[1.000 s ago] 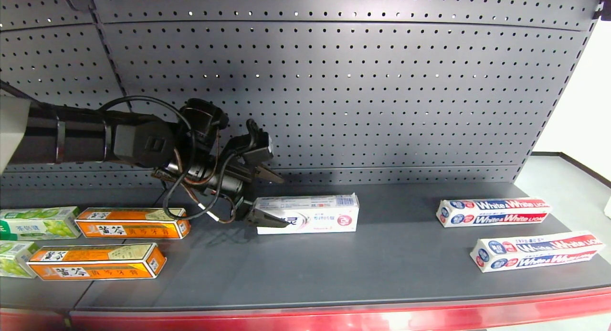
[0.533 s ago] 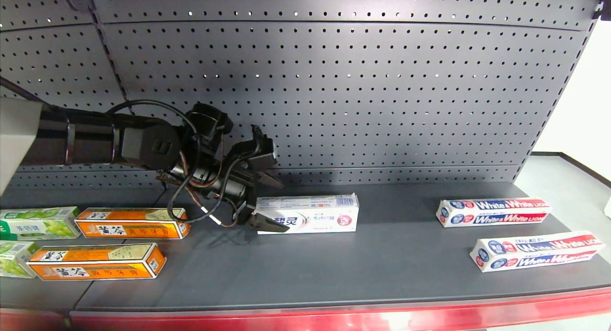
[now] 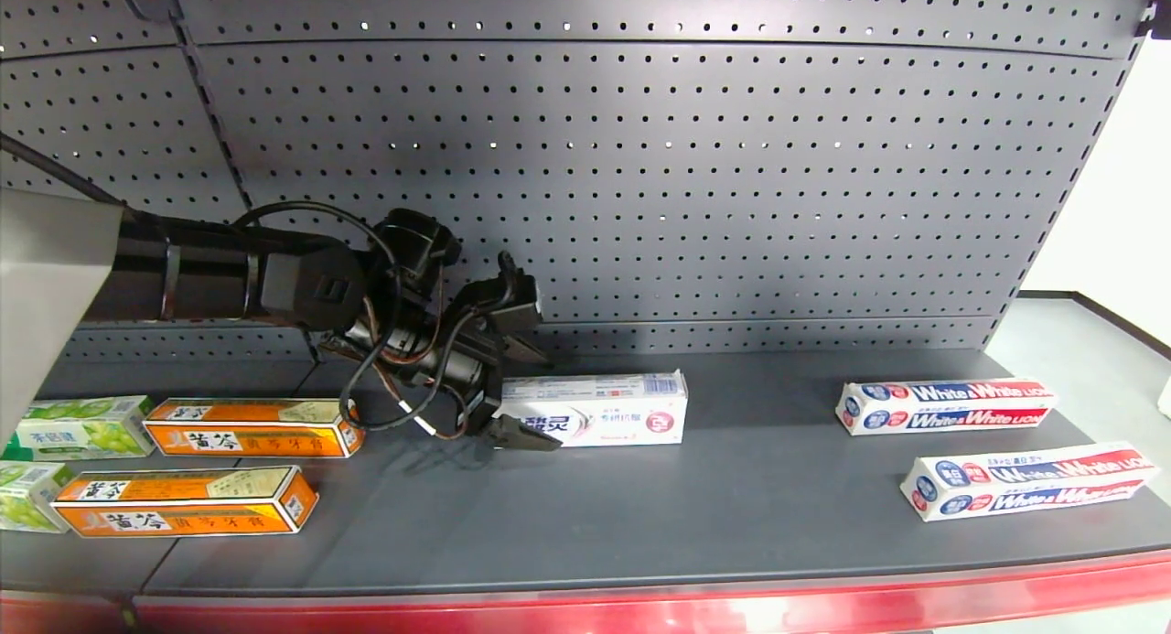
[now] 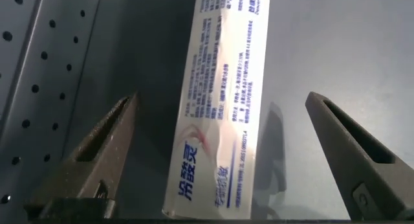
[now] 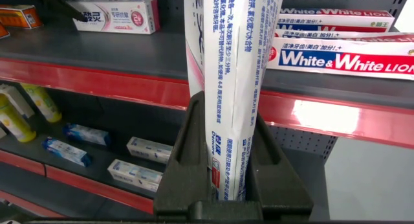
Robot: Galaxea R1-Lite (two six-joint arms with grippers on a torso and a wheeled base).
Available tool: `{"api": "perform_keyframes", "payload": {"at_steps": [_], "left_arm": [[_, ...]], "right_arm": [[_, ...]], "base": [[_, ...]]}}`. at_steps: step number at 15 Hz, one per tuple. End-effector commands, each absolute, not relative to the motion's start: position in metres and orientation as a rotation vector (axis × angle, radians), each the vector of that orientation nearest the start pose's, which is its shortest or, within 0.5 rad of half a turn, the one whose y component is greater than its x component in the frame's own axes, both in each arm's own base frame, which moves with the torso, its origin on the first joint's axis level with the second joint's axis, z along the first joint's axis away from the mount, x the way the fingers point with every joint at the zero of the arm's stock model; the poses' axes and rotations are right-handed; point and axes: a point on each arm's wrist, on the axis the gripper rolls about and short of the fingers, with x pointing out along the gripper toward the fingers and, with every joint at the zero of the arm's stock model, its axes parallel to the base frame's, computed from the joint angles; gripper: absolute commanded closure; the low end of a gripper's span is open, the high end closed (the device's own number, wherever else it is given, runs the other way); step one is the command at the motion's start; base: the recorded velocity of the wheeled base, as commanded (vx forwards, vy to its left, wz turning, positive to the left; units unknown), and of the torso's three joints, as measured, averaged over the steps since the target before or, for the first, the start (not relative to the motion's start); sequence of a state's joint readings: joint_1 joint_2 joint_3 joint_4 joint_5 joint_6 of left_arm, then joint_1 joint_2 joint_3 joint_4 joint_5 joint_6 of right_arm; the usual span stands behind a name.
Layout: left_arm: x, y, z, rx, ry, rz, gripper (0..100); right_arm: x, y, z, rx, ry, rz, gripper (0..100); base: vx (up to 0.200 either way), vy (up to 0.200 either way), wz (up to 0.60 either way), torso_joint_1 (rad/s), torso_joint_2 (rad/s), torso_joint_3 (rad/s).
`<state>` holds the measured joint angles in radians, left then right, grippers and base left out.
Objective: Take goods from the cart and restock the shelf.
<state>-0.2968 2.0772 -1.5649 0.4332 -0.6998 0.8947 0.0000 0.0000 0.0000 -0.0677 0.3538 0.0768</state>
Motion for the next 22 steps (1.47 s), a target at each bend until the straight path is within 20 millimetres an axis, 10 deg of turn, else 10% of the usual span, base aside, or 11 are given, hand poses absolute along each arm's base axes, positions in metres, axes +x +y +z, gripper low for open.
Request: {"api": "perform_keyframes", "payload": {"at_steps": [1, 5, 6, 22], "left_arm": [[0.372, -0.130, 0.160, 0.560, 0.485, -1.265, 0], [0.373, -0.130, 0.158, 0.556, 0.497, -1.261, 0], [0.373, -0.131, 0.158, 0.556, 0.498, -1.261, 100], [0.345, -0.139, 0.165, 0.542, 0.543, -1.356, 100]], "right_arm": [[-0.024, 0.008, 0.082, 0.064, -0.053, 0.357, 100], [-0.024, 0.008, 0.082, 0.064, -0.053, 0.357, 100], [-0.024, 0.008, 0.082, 0.064, -0.055, 0.357, 100], [-0.024, 0.008, 0.082, 0.064, -0.053, 0.357, 100]], "base": [[0.000, 0.000, 0.00, 0.000, 0.00, 0.000], [0.000, 0.000, 0.00, 0.000, 0.00, 0.000], [0.000, 0.000, 0.00, 0.000, 0.00, 0.000], [0.000, 0.000, 0.00, 0.000, 0.00, 0.000]]}}
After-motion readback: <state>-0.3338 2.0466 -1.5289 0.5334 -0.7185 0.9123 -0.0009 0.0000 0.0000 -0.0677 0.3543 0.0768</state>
